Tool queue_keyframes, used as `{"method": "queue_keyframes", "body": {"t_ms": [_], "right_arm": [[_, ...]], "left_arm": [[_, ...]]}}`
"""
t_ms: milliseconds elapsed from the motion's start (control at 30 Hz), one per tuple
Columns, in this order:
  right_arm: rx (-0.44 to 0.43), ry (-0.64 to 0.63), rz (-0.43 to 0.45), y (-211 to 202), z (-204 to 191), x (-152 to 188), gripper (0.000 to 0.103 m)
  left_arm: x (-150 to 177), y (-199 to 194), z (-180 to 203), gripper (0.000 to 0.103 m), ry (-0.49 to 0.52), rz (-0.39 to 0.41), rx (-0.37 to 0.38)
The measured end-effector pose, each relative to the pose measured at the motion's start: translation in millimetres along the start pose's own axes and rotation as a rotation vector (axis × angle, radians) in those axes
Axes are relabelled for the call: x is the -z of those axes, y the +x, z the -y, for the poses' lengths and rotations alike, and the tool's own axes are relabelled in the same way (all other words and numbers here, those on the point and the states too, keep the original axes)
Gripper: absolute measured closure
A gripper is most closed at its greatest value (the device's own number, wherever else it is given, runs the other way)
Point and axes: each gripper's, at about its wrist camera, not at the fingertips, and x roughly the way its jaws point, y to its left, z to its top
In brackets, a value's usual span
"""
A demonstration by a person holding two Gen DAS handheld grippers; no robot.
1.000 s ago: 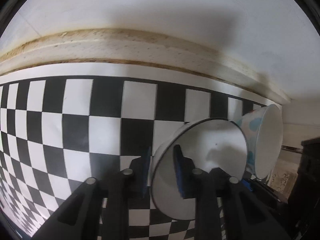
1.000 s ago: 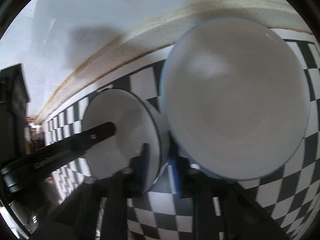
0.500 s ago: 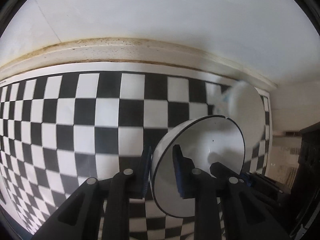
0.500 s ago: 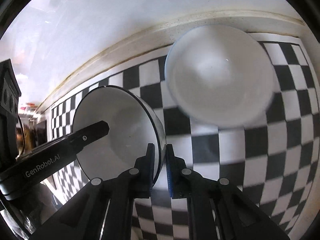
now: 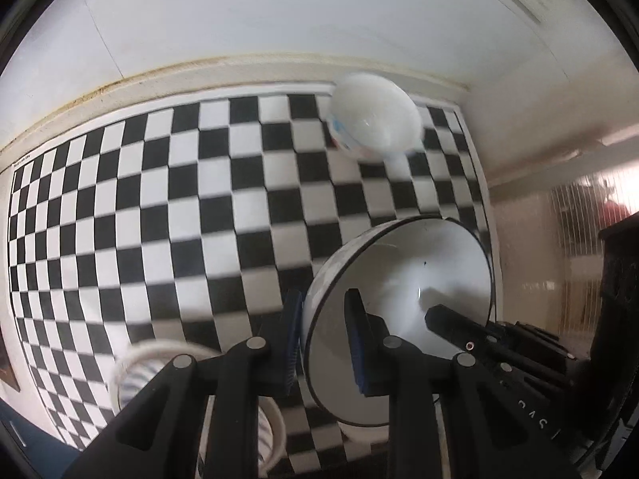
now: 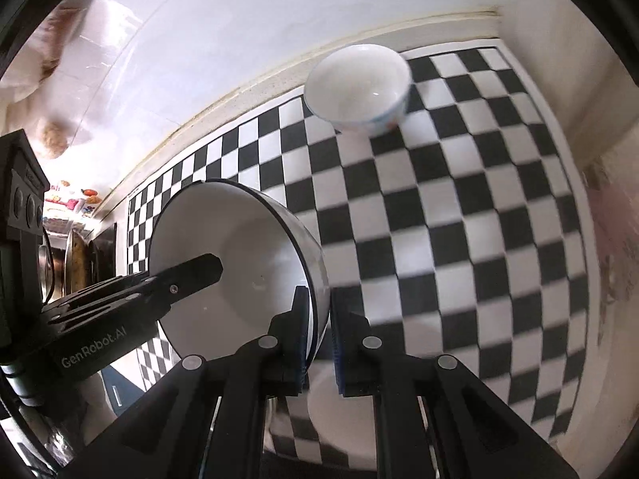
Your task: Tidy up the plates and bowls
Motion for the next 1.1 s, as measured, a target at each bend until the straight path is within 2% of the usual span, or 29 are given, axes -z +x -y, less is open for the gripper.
{"method": "queue_keyframes", "body": {"t_ms": [167, 267, 467, 767, 1100], "right_arm": [[0.026, 0.006, 0.0, -25.7, 13.1, 53.6, 0.091], [0.035, 0.026, -0.008, -31.8, 27.4, 71.4, 0.091], [0.04, 0.078, -0.059, -14.8, 57.7, 99.3, 0.091], [0.061, 0.105, -0.137, 17.3, 83.5, 116.4, 0.091], [0.073, 0.115, -0.188, 31.1, 93.2, 117.3, 0.091]], "left_arm": [[34.4, -4.1, 16.5, 0.084, 0.063, -0.022, 0.004], [49.9, 5.2, 23.8, 0.084, 0.08, -0.059, 0.022], [69.7, 39.3, 34.7, 0.084, 0.105, -0.147, 0.019], [80.6, 82.4, 46.9, 0.084, 0.142, -0.241, -0.046], [82.0, 102.3, 61.3, 0.084, 0.162, -0.269, -0.095]]}}
